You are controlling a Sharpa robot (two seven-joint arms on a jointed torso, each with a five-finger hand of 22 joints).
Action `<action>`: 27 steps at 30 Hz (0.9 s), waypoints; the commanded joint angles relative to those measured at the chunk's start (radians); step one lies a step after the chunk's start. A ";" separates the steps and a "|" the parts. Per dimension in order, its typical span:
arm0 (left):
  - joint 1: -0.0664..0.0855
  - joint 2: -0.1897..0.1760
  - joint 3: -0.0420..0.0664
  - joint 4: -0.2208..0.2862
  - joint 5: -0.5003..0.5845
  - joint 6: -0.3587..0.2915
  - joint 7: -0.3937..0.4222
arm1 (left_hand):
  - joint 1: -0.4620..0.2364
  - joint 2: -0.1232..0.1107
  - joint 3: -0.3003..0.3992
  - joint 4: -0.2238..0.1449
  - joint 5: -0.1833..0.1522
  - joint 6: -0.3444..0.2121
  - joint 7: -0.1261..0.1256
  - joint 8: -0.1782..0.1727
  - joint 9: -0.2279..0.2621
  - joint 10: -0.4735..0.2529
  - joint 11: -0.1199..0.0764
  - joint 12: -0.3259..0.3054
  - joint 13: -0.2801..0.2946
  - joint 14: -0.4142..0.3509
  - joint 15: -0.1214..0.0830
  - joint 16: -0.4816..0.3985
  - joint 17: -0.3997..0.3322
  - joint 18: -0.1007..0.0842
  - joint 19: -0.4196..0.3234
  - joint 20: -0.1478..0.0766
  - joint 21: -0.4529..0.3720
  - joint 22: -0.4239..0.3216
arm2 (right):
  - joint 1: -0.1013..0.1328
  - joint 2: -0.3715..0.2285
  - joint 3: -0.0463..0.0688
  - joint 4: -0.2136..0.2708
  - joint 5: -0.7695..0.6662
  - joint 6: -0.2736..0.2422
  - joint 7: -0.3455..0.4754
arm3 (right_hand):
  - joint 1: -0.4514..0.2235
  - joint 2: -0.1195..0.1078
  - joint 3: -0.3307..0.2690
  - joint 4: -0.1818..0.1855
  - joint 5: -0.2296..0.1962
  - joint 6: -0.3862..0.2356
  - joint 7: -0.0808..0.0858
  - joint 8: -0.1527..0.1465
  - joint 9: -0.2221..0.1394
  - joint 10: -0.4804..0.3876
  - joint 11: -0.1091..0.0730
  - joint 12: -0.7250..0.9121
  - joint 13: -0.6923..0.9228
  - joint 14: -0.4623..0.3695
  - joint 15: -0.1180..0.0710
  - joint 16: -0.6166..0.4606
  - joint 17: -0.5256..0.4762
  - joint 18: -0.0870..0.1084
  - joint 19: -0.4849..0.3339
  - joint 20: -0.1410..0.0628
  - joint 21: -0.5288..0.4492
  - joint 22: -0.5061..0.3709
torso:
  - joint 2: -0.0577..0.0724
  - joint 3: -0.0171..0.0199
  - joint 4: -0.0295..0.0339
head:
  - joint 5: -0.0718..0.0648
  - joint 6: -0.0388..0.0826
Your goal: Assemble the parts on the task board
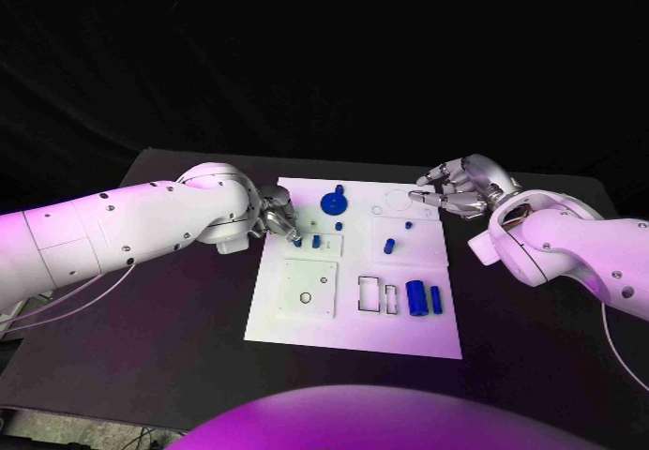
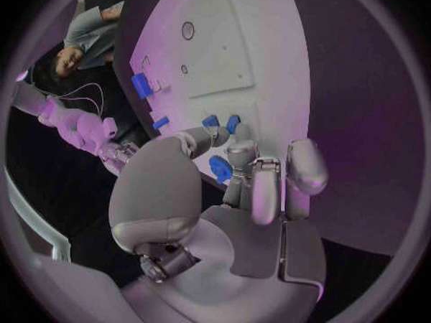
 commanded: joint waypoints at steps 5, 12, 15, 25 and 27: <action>-0.003 0.004 -0.002 0.003 -0.008 0.012 0.001 | 0.024 0.012 0.101 -0.104 0.003 0.008 -0.003 0.007 0.001 0.008 -0.001 -0.003 0.004 0.077 -0.007 0.004 0.148 -0.014 0.007 0.001 -0.004 0.000 | -0.001 0.000 0.000 0.000 -0.010 0.011 0.004 | -0.011 0.003 -0.005 -0.001 0.004 0.006 -0.003 0.007 -0.001 0.000 -0.002 0.000 0.000 0.077 0.000 -0.003 0.133 0.008 0.042 0.004 -0.006 0.191 | 0.000 0.0002 0.0001 | 0.000 0.000; -0.003 0.004 -0.002 0.004 0.001 0.010 0.003 | -0.003 0.004 0.082 -0.081 -0.007 0.006 -0.004 0.004 0.006 0.015 0.000 -0.005 0.003 0.077 -0.005 0.004 0.147 -0.014 0.008 0.002 -0.005 -0.001 | -0.001 0.000 0.000 0.001 -0.010 0.010 0.004 | -0.013 0.003 -0.007 -0.001 0.004 0.005 -0.004 0.007 -0.002 0.000 -0.002 0.000 0.000 0.077 0.000 -0.003 0.134 0.008 0.042 0.003 -0.006 0.191 | 0.000 0.0002 0.0004 | -0.001 0.000; -0.003 0.005 -0.002 0.002 0.006 0.009 0.003 | -0.041 0.002 0.033 -0.036 -0.016 0.002 -0.011 -0.012 0.002 0.018 -0.004 -0.006 0.005 0.077 -0.007 0.004 0.147 -0.014 0.008 0.002 -0.009 -0.002 | -0.001 -0.001 0.000 0.000 -0.010 0.010 0.004 | -0.013 0.003 -0.007 -0.001 0.004 0.005 -0.004 0.007 -0.002 0.000 -0.002 0.000 0.000 0.077 0.000 -0.003 0.134 0.008 0.042 0.003 -0.006 0.191 | -0.001 0.0003 -0.0001 | -0.001 0.000; -0.003 0.006 -0.002 -0.007 0.012 0.013 0.002 | -0.143 -0.015 -0.238 0.149 -0.025 0.035 -0.004 -0.074 -0.029 0.012 0.004 -0.003 0.016 0.077 -0.002 0.004 0.148 -0.014 0.013 0.005 -0.017 -0.006 | -0.001 -0.001 0.000 0.000 -0.010 0.010 0.005 | -0.014 0.003 -0.007 -0.001 0.004 0.005 -0.004 0.007 -0.002 -0.001 -0.002 -0.001 -0.001 0.077 0.000 -0.004 0.133 0.008 0.041 0.003 -0.008 0.190 | 0.000 0.0002 0.0000 | -0.003 0.000; -0.003 0.006 -0.002 -0.009 0.012 0.014 0.002 | -0.136 -0.013 -0.267 0.167 -0.025 0.038 -0.004 -0.080 -0.030 0.011 0.004 -0.003 0.019 0.077 -0.002 0.004 0.148 -0.014 0.013 0.005 -0.019 -0.007 | -0.001 -0.001 0.000 0.000 -0.010 0.010 0.005 | -0.014 0.003 -0.007 -0.001 0.004 0.005 -0.004 0.007 -0.002 -0.001 -0.002 -0.001 -0.001 0.077 0.000 -0.004 0.133 0.008 0.041 0.003 -0.008 0.190 | 0.000 0.0001 0.0000 | -0.003 0.000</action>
